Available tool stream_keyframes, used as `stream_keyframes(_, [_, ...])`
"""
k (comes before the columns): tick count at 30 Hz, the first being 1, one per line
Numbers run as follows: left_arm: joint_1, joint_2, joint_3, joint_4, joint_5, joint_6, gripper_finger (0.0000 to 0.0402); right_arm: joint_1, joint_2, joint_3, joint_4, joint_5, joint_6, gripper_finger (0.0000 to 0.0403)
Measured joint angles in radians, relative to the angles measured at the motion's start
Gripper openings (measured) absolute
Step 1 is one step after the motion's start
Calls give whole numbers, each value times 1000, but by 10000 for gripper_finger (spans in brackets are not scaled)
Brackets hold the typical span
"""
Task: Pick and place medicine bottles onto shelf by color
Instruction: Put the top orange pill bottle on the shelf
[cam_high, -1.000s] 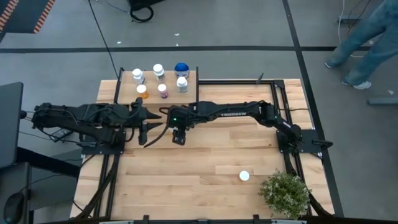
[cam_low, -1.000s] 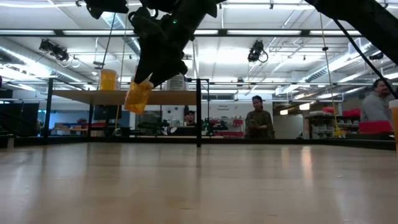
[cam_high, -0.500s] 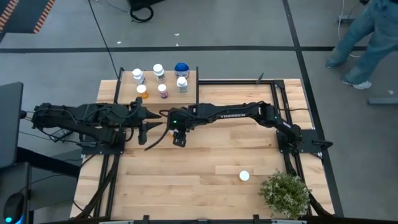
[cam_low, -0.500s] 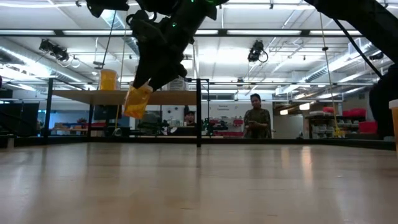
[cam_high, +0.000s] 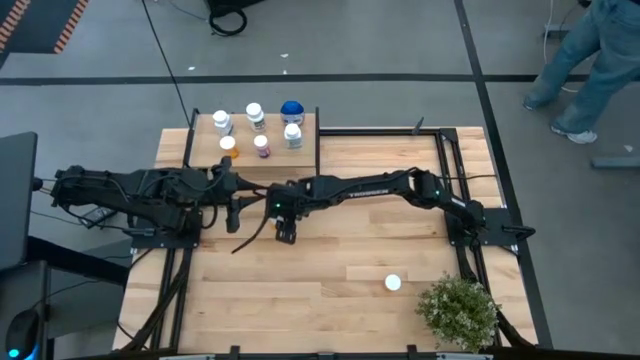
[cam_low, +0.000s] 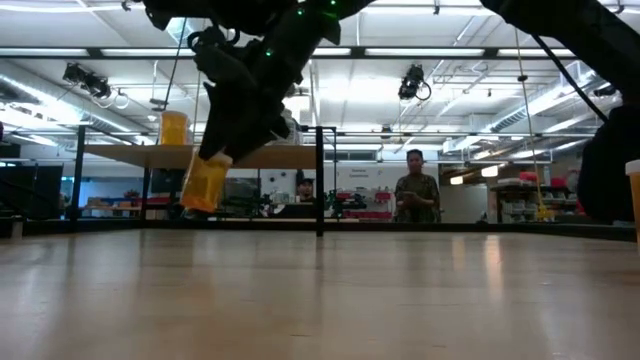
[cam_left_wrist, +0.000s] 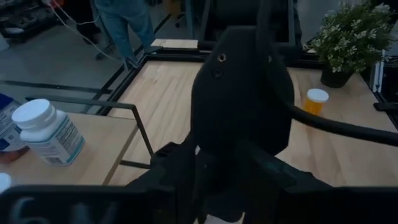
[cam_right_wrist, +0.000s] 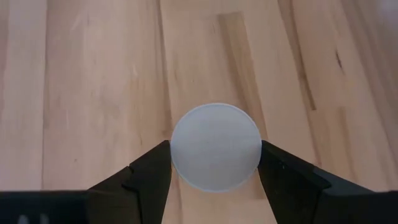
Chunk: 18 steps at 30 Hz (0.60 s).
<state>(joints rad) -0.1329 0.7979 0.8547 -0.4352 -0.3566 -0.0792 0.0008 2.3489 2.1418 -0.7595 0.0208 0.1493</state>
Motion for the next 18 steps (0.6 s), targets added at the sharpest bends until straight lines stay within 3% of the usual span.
stream_keyframes(8, [0,14,-29,17,-119,35,116,8,4,-48,33,0,19,229])
stream_keyframes(18, [1,13,-45,49,-141,31,114,9,2,-46,55,0,15,230])
